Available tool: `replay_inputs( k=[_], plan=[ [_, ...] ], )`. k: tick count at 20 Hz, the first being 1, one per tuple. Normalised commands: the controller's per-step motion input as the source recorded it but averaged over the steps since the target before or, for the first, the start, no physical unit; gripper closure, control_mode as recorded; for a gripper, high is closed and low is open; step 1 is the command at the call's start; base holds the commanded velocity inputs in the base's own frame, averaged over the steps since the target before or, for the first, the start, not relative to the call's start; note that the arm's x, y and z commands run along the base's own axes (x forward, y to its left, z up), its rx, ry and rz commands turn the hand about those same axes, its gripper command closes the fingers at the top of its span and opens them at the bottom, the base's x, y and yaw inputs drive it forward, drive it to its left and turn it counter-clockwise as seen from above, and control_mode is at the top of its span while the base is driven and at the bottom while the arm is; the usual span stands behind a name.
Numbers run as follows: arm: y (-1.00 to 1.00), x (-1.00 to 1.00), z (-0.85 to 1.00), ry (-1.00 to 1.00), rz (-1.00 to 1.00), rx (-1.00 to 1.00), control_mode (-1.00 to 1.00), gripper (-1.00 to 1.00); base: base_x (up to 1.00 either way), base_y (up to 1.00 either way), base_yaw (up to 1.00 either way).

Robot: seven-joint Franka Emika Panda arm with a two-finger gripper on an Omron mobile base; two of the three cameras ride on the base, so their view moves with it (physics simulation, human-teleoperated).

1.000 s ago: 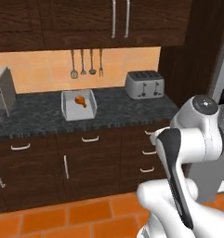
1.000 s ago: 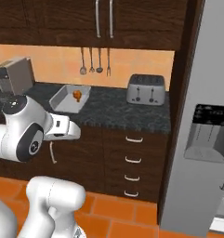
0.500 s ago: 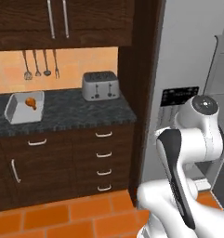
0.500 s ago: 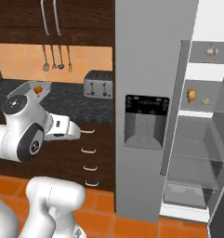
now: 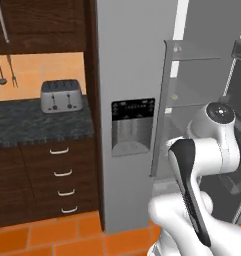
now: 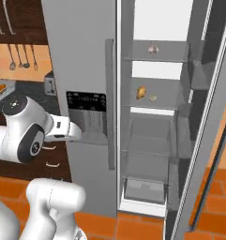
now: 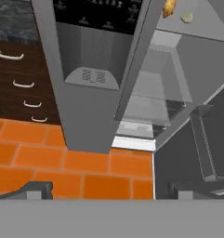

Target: Place one garlic and one chicken drumstick in each tupperware on the nearby counter, to pack two identical lunches.

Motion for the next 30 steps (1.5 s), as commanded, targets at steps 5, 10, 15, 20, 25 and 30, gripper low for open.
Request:
replay_inputs(
  k=[5, 10, 15, 20, 25, 30],
  plan=[
    [0.00, 0.00, 0.00, 0.00, 0.00, 0.00, 1.00, -1.00, 0.30, -1.00, 0.00],
    [0.00, 0.00, 0.00, 0.00, 0.00, 0.00, 1.00, -1.00, 0.82, -0.32, 0.00],
    [0.00, 0.00, 0.00, 0.00, 0.00, 0.00, 1.00, -1.00, 1.00, -0.08, 0.00],
    [-0.11, 0.12, -0.01, 0.00, 0.00, 0.02, -1.00, -1.00, 0.56, -0.43, 0.00],
    [-0.36, 0.82, -0.27, 0.00, 0.06, 0.08, -1.00, -1.00, 0.00, 0.00, 0.00],
    [0.00, 1.00, -0.52, 0.00, 0.12, 0.04, -1.00, -1.00, 0.00, 0.00, 0.00]
  ],
)
